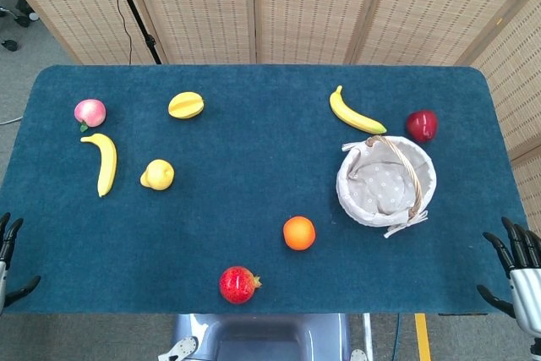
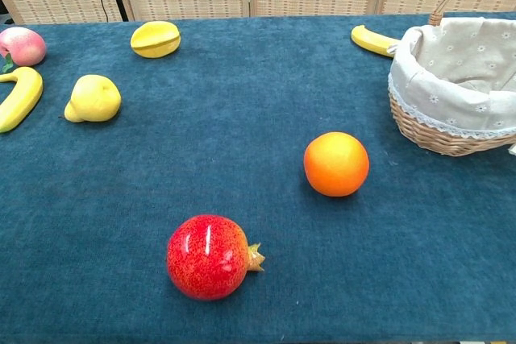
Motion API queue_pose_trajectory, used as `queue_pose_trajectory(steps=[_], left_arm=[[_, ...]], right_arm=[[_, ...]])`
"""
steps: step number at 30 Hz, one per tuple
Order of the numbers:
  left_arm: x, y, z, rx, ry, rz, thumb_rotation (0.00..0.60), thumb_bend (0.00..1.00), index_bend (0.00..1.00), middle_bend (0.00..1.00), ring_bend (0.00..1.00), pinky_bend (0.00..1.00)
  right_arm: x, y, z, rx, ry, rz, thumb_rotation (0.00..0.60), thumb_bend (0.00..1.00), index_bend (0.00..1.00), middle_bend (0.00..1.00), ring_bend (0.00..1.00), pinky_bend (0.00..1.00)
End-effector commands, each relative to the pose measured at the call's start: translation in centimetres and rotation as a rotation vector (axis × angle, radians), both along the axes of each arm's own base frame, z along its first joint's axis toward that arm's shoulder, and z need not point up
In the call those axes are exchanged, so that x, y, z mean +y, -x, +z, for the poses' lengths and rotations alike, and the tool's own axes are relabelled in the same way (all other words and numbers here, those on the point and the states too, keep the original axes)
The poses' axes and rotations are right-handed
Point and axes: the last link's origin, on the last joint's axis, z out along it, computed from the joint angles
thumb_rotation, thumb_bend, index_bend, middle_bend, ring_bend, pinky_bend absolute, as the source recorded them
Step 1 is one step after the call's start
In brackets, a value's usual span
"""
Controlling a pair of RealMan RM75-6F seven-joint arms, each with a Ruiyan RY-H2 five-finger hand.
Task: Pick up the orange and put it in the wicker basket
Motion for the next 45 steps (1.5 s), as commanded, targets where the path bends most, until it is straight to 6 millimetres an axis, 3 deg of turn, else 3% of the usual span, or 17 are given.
queue_pose_trajectory(steps=[1,6,9,19,28,36,45], left_arm=[[0.0,0.1,0.0,-0.004,0.001,0.007,0.600,0.00,0.00,0.00,0.00,0.00],[0.0,0.2,0.0,-0.002,0.000,0.009,0.600,0.00,0.00,0.00,0.00,0.00],[0.1,0.2,-0.1,-0.002,0.002,0.009,0.600,0.00,0.00,0.00,0.00,0.00],[0.4,0.6,-0.2,-0.002,0.008,0.027,0.600,0.00,0.00,0.00,0.00,0.00],[0.5,0.8,-0.1,-0.007,0.006,0.037,0.600,0.00,0.00,0.00,0.00,0.00],[0.6,0.9,-0.1,-0.009,0.009,0.040,0.600,0.00,0.00,0.00,0.00,0.00],[0.6,1.1,0.1,-0.014,0.005,0.046,0.600,0.00,0.00,0.00,0.00,0.00]], right_arm=[[1.4,-0.6,0.0,-0.002,-0.036,0.027,0.600,0.05,0.18,0.00,0.01,0.08],[2.5,-1.4,-0.6,-0.028,-0.097,0.066,0.600,0.05,0.18,0.00,0.01,0.08],[3.4,-2.9,-1.9,-0.061,-0.208,0.143,0.600,0.05,0.18,0.00,0.01,0.08],[2.7,-6.2,-4.5,-0.079,-0.374,0.268,0.600,0.05,0.15,0.01,0.01,0.08],[0.6,-8.4,-7.2,-0.048,-0.511,0.299,0.600,0.05,0.00,0.01,0.02,0.08],[-1.9,-10.6,-8.2,-0.051,-0.555,0.325,0.600,0.05,0.00,0.02,0.02,0.08],[-6.2,-13.3,-9.9,-0.087,-0.607,0.323,0.600,0.05,0.00,0.02,0.02,0.08]])
